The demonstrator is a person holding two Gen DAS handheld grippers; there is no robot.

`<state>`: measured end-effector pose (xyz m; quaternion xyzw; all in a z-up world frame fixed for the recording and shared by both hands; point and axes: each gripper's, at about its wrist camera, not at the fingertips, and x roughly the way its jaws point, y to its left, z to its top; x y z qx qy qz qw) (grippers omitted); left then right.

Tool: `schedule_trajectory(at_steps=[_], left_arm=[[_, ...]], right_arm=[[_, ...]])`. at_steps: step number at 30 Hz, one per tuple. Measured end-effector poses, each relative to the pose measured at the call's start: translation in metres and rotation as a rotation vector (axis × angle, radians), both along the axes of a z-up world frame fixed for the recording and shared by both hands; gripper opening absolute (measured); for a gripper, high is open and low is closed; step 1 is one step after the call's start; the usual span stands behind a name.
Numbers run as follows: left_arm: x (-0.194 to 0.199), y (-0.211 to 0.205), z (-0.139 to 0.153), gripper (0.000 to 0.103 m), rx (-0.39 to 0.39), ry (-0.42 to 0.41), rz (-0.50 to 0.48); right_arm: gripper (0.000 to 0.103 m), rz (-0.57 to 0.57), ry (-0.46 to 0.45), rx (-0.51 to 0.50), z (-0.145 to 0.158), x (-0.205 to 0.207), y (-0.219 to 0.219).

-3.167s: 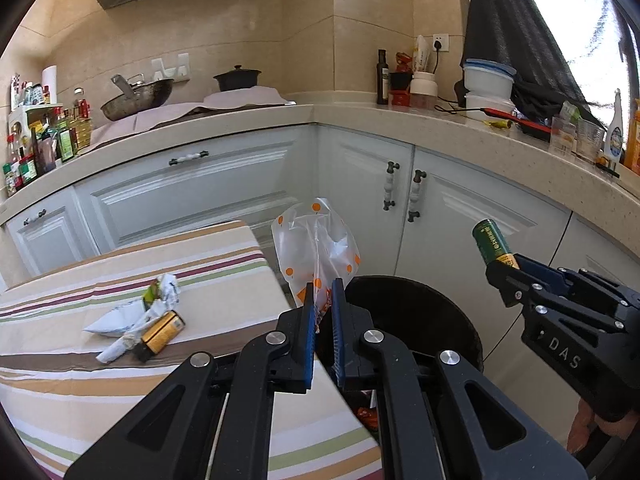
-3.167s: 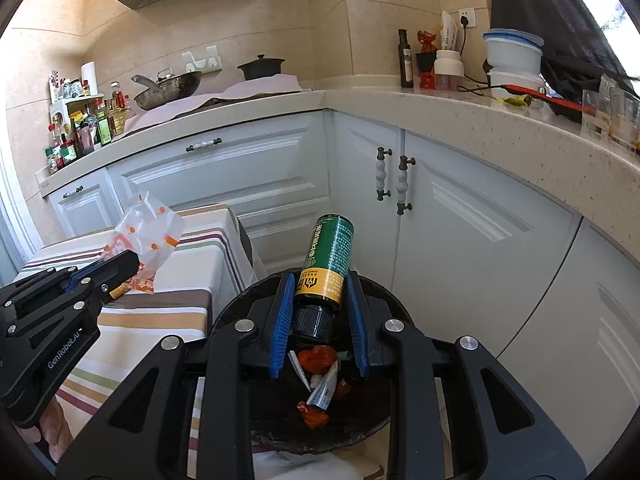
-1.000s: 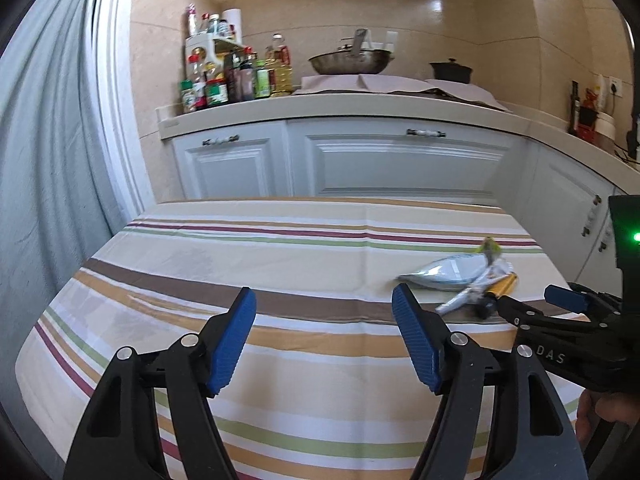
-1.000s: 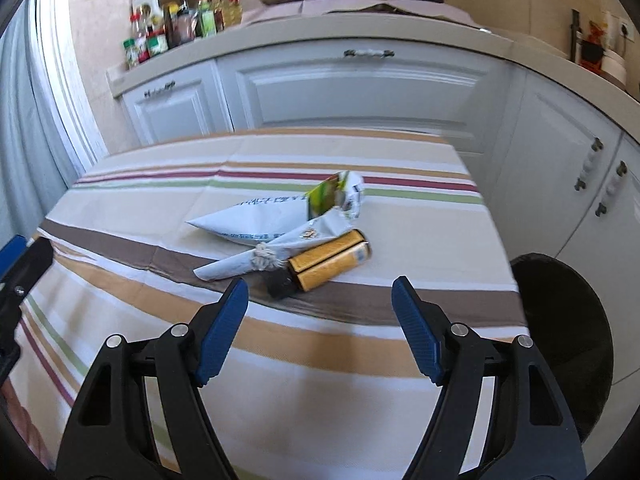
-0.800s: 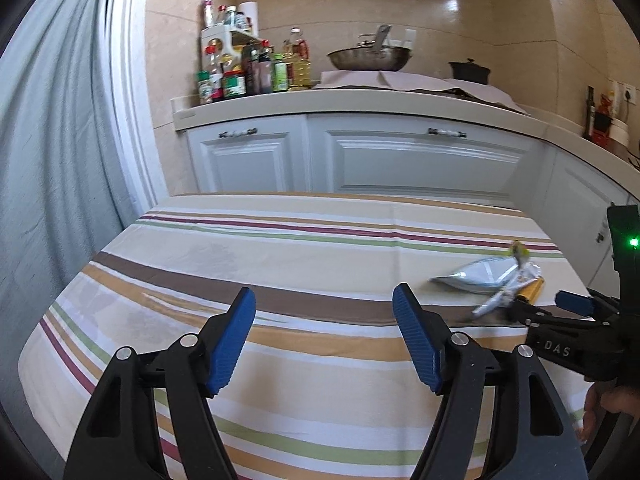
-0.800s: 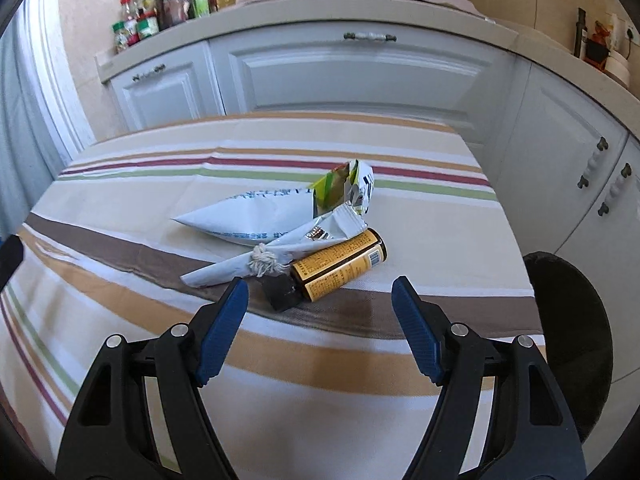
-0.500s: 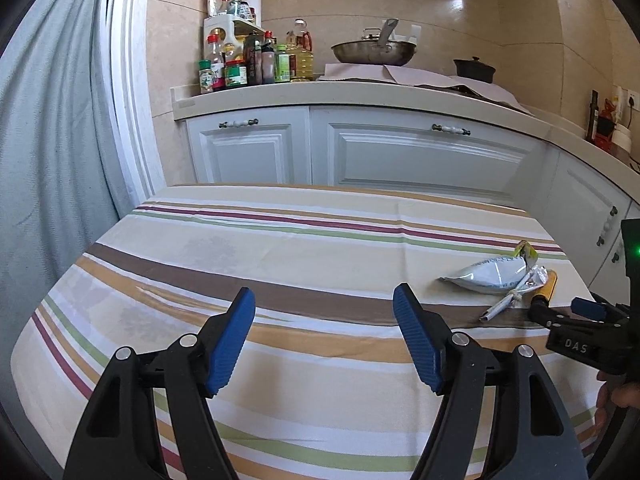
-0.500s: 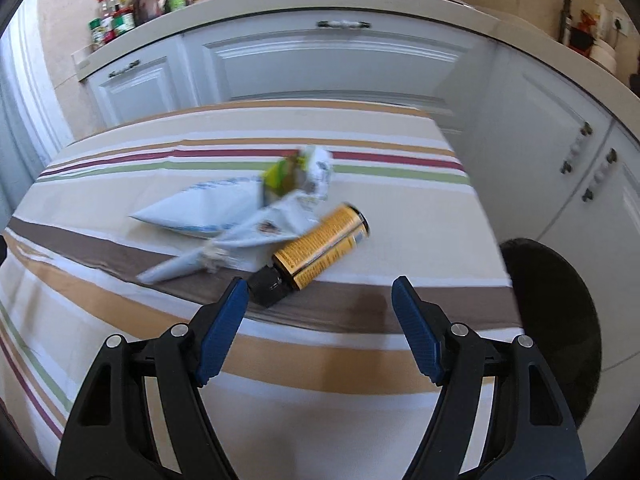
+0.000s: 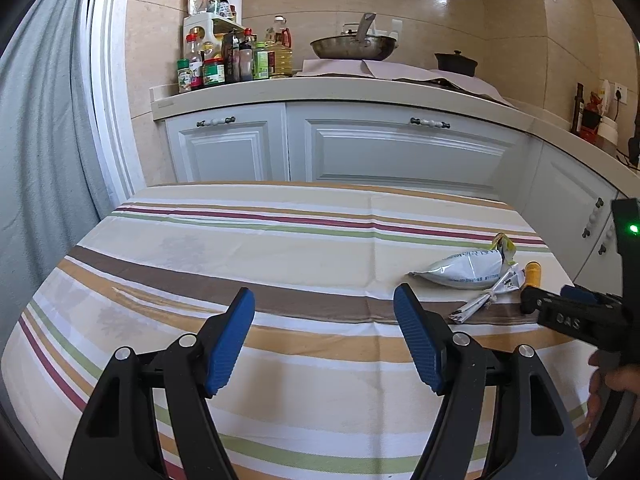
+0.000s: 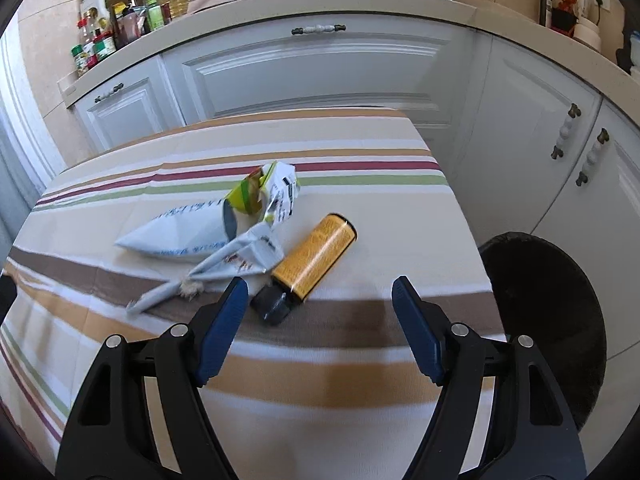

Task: Collect trash
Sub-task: 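Lower the right tool around the yellow bottle and close it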

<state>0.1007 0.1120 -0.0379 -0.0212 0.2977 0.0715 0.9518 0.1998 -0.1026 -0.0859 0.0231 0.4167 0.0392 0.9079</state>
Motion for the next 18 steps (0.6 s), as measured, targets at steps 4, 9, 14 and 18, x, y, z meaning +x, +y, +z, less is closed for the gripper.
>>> schedule_trajectory(at_steps=[4, 9, 14, 18], left_arm=[[0.003, 0.001, -0.002, 0.07, 0.0, 0.009, -0.002], [0.008, -0.004, -0.003, 0.07, -0.005, 0.013, -0.013], [0.012, -0.016, -0.005, 0.07, -0.006, 0.02, -0.044], [0.014, -0.026, -0.006, 0.07, 0.005, 0.023, -0.068]], right_arm=[[0.073, -0.005, 0.022, 0.002, -0.004, 0.005, -0.004], [0.071, -0.022, 0.026, 0.001, -0.005, -0.003, -0.017], [0.071, 0.0, -0.015, -0.005, 0.004, -0.001, -0.015], [0.048, 0.042, -0.007, -0.014, 0.002, 0.01, -0.009]])
